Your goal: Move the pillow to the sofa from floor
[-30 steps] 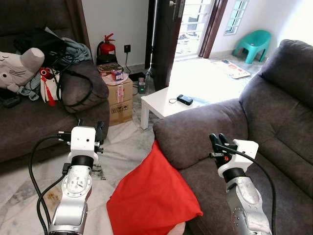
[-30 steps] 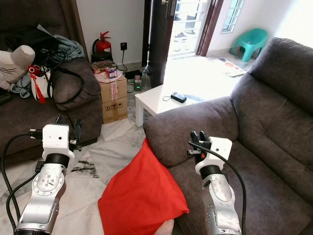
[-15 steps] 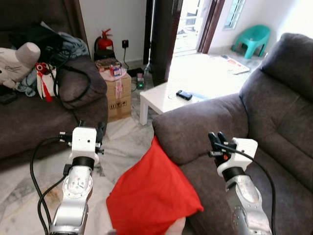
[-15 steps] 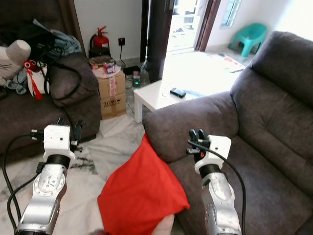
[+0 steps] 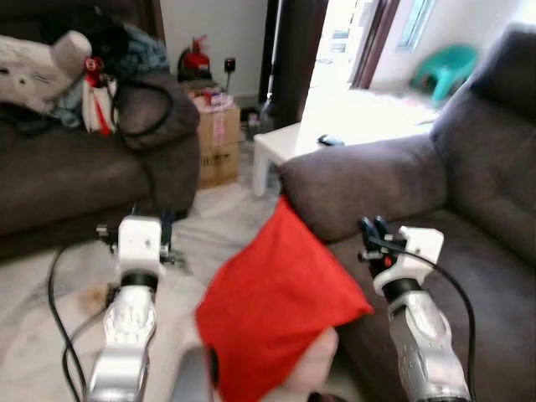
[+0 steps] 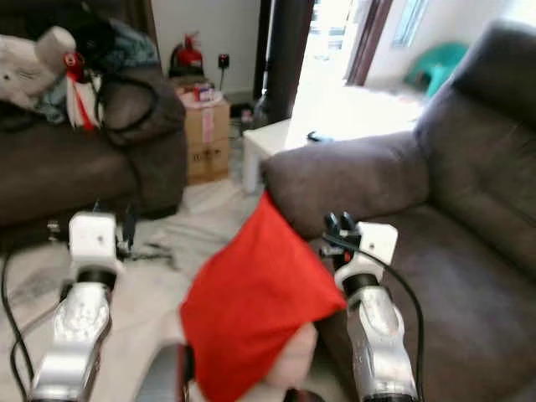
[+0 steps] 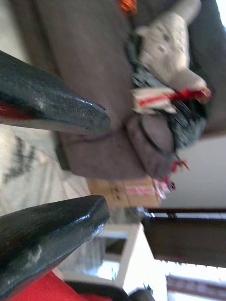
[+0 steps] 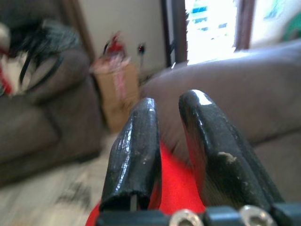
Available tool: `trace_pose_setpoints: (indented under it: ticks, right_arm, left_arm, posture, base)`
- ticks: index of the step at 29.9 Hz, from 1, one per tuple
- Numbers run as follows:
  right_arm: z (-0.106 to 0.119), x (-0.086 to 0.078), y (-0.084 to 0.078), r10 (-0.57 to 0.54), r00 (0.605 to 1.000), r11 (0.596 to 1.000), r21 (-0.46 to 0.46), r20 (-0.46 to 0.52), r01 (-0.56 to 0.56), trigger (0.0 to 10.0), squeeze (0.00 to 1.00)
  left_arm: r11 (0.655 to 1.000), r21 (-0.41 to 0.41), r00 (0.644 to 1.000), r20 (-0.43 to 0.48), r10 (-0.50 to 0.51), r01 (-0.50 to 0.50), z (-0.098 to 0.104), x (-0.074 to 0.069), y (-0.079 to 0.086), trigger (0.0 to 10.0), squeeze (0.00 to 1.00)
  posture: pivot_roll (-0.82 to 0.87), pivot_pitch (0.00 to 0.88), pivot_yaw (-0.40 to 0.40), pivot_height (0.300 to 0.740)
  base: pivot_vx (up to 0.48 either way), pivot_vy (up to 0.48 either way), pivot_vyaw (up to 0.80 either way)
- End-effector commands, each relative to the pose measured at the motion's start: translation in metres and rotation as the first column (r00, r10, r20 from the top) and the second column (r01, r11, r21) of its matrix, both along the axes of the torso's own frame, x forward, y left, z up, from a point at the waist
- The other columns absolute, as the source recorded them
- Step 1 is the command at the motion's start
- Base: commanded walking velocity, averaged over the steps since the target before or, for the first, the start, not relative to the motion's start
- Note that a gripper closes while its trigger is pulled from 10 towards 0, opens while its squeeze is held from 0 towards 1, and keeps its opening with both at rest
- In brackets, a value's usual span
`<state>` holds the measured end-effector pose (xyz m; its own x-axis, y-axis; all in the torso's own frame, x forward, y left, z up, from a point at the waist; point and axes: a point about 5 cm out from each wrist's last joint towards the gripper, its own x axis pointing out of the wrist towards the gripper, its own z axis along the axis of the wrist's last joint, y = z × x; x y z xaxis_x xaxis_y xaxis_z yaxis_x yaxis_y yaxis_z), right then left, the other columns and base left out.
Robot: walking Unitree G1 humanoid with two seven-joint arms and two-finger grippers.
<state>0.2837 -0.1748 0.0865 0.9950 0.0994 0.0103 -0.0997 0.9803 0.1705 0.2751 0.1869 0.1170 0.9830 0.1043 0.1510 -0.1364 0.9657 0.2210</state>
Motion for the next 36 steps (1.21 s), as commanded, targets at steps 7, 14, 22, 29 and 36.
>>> trace_pose_setpoints:
  ticks: [7,14,22,29,36]
  right_arm:
    - [0.024,0.012,0.002,0.018,0.998,1.000,0.009,0.064,-0.019,10.0,0.00]
    - [0.023,0.012,0.003,0.023,0.998,1.000,0.012,0.052,-0.023,10.0,0.00]
    - [0.022,0.009,0.004,0.042,0.998,0.999,-0.015,0.045,-0.041,10.0,0.00]
    - [0.022,0.006,0.010,0.086,0.995,0.996,-0.017,0.053,-0.085,10.0,0.00]
    - [0.021,0.007,0.009,0.080,0.996,0.997,-0.007,0.044,-0.080,10.0,0.00]
  left_arm:
    - [1.000,-0.012,1.000,0.024,0.009,-0.009,0.007,0.004,0.000,10.0,0.00]
    - [1.000,-0.027,1.000,0.013,-0.008,0.008,0.005,0.003,-0.002,10.0,0.00]
    - [0.999,-0.036,1.000,0.004,-0.011,0.011,0.004,0.004,-0.002,10.0,0.00]
    - [0.999,-0.037,1.000,-0.003,-0.011,0.011,0.003,0.004,-0.002,10.0,0.00]
    - [0.999,-0.041,1.000,-0.006,-0.009,0.009,0.002,0.003,-0.002,10.0,0.00]
  posture:
    - [0.05,0.000,-0.116,0.609]
    - [0.05,0.000,-0.117,0.609]
    - [0.05,0.000,-0.115,0.609]
    - [0.05,0.000,-0.114,0.609]
    - [0.05,0.000,-0.116,0.609]
  base:
    - [0.000,0.000,0.00]
    - [0.000,0.000,0.00]
    - [0.000,0.000,0.00]
    - [0.000,0.000,0.45]
    - [0.000,0.000,0.08]
